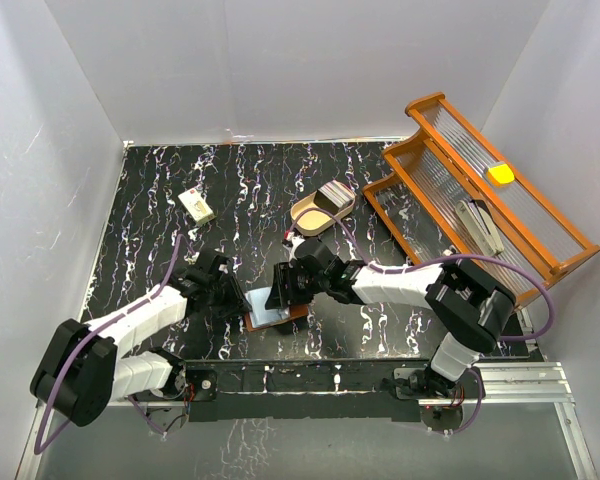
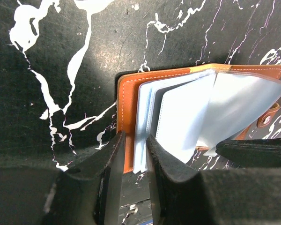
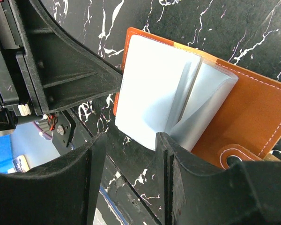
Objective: Put the credit cards into the card holder
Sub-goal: Turn over the card slot in the card holder.
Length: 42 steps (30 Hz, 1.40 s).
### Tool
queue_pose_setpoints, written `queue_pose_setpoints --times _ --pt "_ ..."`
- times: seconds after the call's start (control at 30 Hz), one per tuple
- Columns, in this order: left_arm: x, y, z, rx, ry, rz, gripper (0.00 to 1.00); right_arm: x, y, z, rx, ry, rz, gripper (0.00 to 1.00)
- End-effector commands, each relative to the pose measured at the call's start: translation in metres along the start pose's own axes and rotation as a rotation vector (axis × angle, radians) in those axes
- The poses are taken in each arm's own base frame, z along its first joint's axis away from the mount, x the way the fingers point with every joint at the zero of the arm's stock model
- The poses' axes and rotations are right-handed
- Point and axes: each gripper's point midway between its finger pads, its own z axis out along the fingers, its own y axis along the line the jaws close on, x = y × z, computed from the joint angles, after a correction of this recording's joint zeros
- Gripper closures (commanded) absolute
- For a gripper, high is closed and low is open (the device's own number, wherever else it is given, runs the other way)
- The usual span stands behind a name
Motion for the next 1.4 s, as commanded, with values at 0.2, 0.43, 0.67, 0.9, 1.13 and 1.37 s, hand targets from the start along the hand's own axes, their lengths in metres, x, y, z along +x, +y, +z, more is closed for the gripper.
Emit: queue_pose_setpoints --times 0.2,0.43,0.67,0.9,1.13,1.37 --pt "-0.011 -0.008 -0.017 0.001 -0.043 0.015 0.77 -0.016 -0.003 0.002 0.057 -0.058 -0.035 0.59" --pt "-0.020 -0.016 -0.027 0.014 -0.075 0.031 0.71 -0.021 -0.023 -0.010 0.188 -0.092 -0.035 0.62" --pt "-0.018 -0.011 -0.021 -0.016 -0.057 0.039 0.70 -0.034 -0.036 -0.034 0.320 -0.144 -0.077 0.62" --pt "-0.012 -0.024 -0.012 0.066 -0.019 0.043 0.69 -0.051 -0.022 -0.041 0.304 -0.162 -0.168 0.61" --pt "-0.010 -0.010 -0.011 0.004 0.010 0.001 0.70 -0.048 0.026 -0.035 0.207 -0.171 -0.253 0.62" --pt "-0.023 0.002 -0.022 0.077 0.013 -0.131 0.71 -0.035 0.046 -0.013 0.183 -0.154 -0.312 0.57"
